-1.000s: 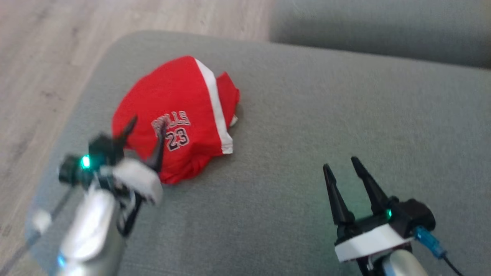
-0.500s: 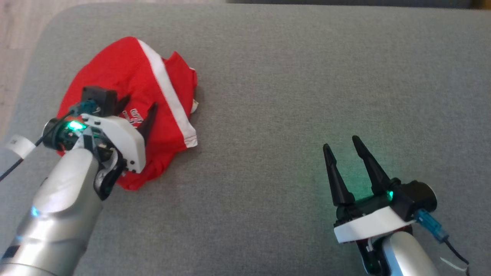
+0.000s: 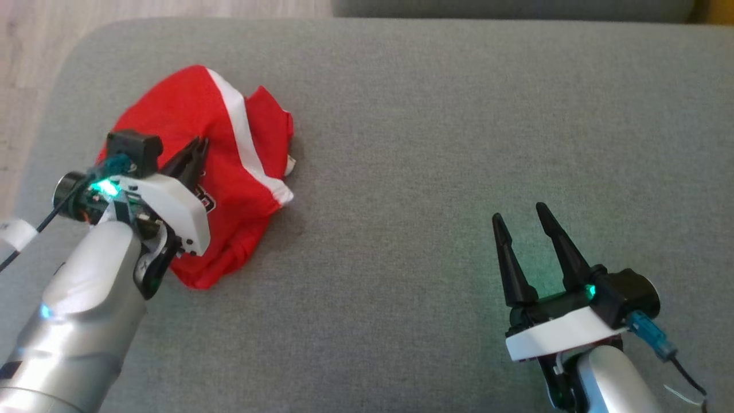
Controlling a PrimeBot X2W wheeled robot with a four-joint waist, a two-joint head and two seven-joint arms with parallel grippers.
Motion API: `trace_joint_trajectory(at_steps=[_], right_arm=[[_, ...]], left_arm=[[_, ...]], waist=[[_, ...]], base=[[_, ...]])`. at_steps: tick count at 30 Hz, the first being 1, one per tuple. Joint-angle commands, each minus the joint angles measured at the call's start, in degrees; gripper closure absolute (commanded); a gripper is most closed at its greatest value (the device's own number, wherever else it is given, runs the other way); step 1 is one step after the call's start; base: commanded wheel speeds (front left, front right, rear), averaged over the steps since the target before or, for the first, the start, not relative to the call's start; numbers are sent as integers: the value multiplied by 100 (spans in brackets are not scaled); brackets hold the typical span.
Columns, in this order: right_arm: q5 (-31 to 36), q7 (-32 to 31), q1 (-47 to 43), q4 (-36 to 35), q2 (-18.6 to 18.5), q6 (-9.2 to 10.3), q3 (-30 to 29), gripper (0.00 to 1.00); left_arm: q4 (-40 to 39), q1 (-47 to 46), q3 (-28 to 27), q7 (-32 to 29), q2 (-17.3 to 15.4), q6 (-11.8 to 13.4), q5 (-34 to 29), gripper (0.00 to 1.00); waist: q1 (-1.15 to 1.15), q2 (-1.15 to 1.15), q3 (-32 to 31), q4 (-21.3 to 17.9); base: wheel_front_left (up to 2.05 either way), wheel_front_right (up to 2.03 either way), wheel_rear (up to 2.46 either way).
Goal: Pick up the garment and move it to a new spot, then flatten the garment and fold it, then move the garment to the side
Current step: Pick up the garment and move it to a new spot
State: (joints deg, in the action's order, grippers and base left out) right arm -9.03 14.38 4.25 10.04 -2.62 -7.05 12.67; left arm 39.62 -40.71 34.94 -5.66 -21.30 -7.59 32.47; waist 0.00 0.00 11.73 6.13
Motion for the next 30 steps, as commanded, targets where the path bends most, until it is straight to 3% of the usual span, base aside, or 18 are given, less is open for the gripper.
trace_joint_trajectory(at_steps=[1,6,12,23,30], right_arm=[[-26,62,80,-157,-26,-44,134,0],[-79,62,-10,-126,-26,-44,158,0],[-160,62,-115,-101,-26,-44,151,0],[-303,62,-101,-176,-26,-44,182,0],[-443,62,76,-305,-26,-44,276,0]], left_arm=[[-215,-331,-183,134,-316,10,39,100],[-637,-395,-355,686,-411,12,164,100],[-1712,-482,-791,1333,-490,150,349,100],[-3391,-371,-727,812,-363,443,582,100],[-3739,-552,-350,507,-2,502,539,100]], waist=[[0,0,-117,57],[0,0,-391,126],[0,0,-690,145],[0,0,-794,-356],[0,0,-618,-1198]], base=[[0,0,0],[0,0,0],[0,0,0],[0,0,0],[0,0,0]])
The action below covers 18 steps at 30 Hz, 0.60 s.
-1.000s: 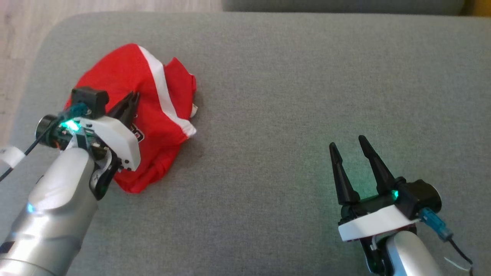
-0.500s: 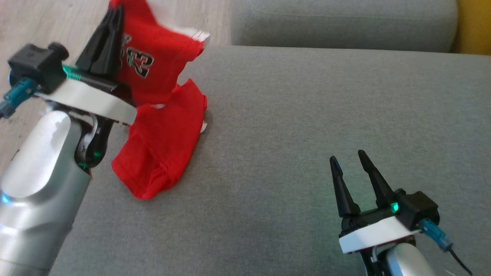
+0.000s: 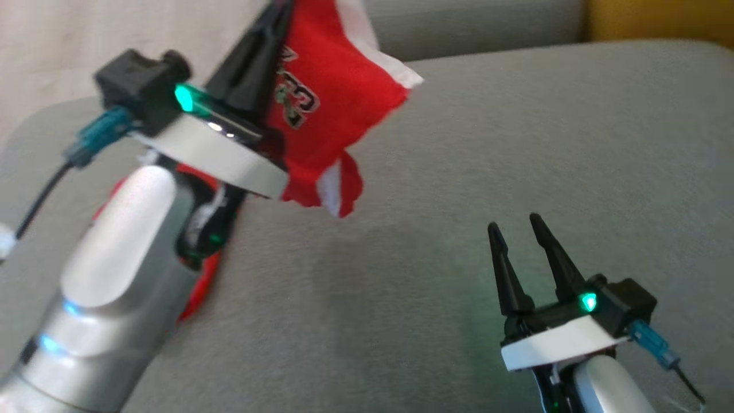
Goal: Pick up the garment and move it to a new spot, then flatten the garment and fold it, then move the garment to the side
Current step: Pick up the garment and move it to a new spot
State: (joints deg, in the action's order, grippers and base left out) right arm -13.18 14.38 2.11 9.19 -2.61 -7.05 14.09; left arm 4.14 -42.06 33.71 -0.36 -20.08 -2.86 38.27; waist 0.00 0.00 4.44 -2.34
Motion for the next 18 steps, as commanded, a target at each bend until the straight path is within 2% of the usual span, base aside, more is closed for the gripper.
trace_joint_trajectory(at_steps=[1,9,10,11,12,18], right_arm=[[-73,62,327,-255,-27,-44,163,0],[-440,62,525,-527,-27,-44,355,0],[-481,62,543,-549,-27,-44,395,0],[-516,62,560,-566,-27,-44,433,0],[-548,62,570,-580,-27,-44,455,0],[-690,62,567,-635,-27,-44,525,0]], left_arm=[[-179,-453,-173,-63,-72,34,-53,100],[374,-846,290,-327,373,-50,-165,100],[512,-919,340,-337,411,-60,-210,64],[656,-996,380,-310,445,-68,-271,7],[816,-1061,419,-280,499,-85,-302,0],[1581,-1393,545,21,673,-211,-429,0]], waist=[[0,0,148,-509],[0,0,562,-1639],[0,0,625,-1767],[0,0,685,-1882],[0,0,734,-1972],[0,0,908,-2289]], base=[[0,0,0],[0,0,0],[0,0,0],[0,0,0],[0,0,0],[0,0,0]])
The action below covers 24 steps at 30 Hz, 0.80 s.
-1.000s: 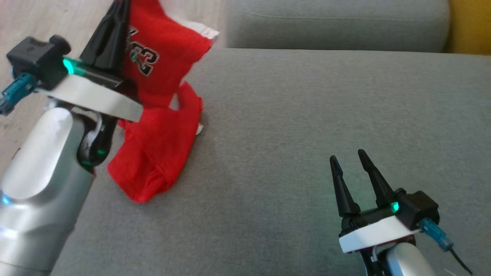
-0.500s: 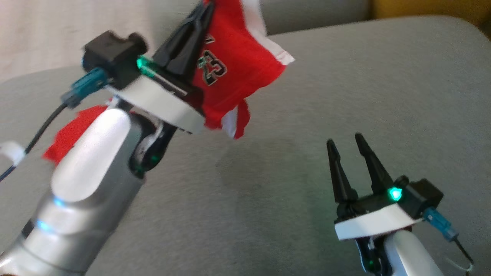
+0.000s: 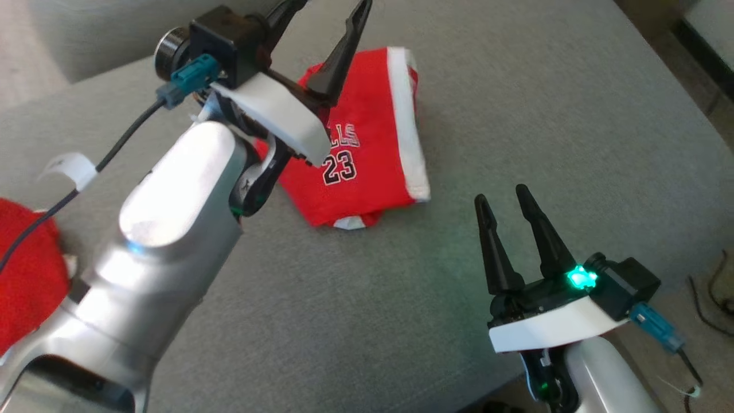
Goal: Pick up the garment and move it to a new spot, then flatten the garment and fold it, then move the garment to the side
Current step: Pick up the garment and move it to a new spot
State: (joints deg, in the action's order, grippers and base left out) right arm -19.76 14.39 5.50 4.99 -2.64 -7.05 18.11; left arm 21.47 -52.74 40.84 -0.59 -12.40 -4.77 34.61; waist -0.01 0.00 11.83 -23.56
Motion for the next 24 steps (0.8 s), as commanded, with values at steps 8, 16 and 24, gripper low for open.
trace_joint_trajectory(at_steps=[8,16,24], right_arm=[[30,61,179,-166,-23,-44,-65,0],[309,61,15,-9,-23,-44,-393,0],[426,61,-182,98,-23,-44,-551,0]], left_arm=[[282,-312,-101,494,-109,-130,-29,0],[323,437,-238,1051,-476,88,-5,0],[-139,1797,-325,1373,-825,555,42,0]], waist=[[1,0,-4,280],[1,0,-506,1393],[1,0,-861,2062]], base=[[0,0,0],[0,0,0],[0,0,0]])
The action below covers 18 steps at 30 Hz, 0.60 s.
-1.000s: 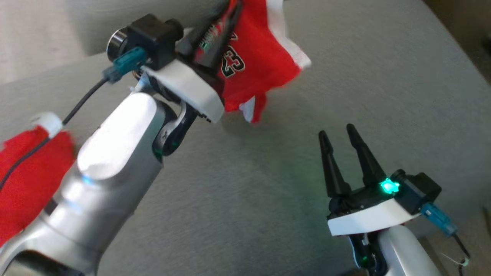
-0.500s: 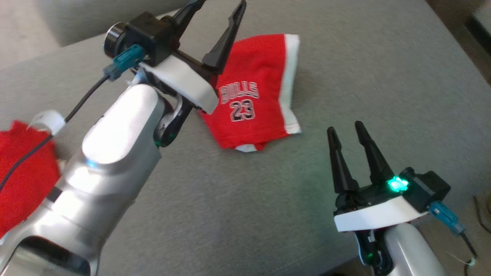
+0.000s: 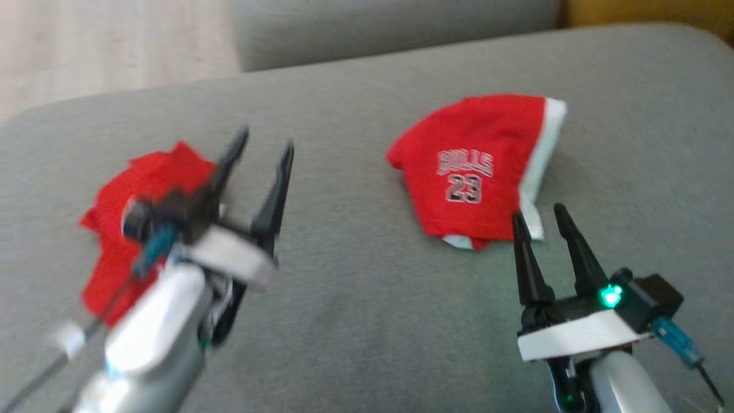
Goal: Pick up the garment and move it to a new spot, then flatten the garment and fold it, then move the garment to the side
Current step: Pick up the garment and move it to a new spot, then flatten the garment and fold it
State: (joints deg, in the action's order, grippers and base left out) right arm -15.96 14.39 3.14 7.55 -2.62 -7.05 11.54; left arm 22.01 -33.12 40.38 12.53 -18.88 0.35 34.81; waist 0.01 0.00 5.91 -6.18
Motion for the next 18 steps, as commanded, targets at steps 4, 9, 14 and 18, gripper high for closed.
trace_joint_trajectory(at_steps=[4,9,14,18], right_arm=[[93,61,-66,-124,-26,-44,50,0],[143,61,-147,-121,-26,-44,-25,0],[183,61,-206,-107,-26,-44,-51,0],[223,61,-244,-102,-26,-44,-53,0]], left_arm=[[-572,731,-370,176,-239,370,84,0],[-895,1605,-588,236,-210,753,36,0],[-1192,2288,-1117,244,69,972,-49,0],[-1177,2536,-1259,245,190,960,-438,0]], waist=[[-1,0,-402,559],[-1,0,-448,708],[-1,0,-497,752],[-1,0,-488,774]], base=[[0,0,0],[0,0,0],[0,0,0],[0,0,0]])
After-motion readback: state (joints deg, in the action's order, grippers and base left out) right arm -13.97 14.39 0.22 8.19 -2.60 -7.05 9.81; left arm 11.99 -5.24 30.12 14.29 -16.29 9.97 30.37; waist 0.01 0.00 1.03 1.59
